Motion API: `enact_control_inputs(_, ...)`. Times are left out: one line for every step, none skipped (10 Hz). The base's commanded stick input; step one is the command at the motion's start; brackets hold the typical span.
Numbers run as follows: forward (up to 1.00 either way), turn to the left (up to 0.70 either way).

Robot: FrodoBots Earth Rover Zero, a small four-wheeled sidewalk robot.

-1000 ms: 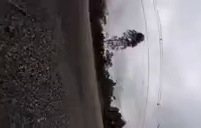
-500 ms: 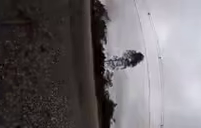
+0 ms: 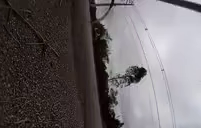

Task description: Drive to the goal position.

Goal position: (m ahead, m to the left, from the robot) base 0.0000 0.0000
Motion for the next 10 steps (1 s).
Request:
enact_control_inputs(0.00,0.00)
enact_control_inputs(0.00,0.00)
enact_control_inputs(0.00,0.00)
enact_control_inputs(0.00,-0.23)
enact_control_inputs(0.00,-0.70)
enact_control_inputs(0.00,-0.70)
enact_control_inputs(0.00,-0.70)
enact_control_inputs(0.00,-0.70)
enact_control_inputs(0.00,-0.70)
enact_control_inputs(0.00,-0.70)
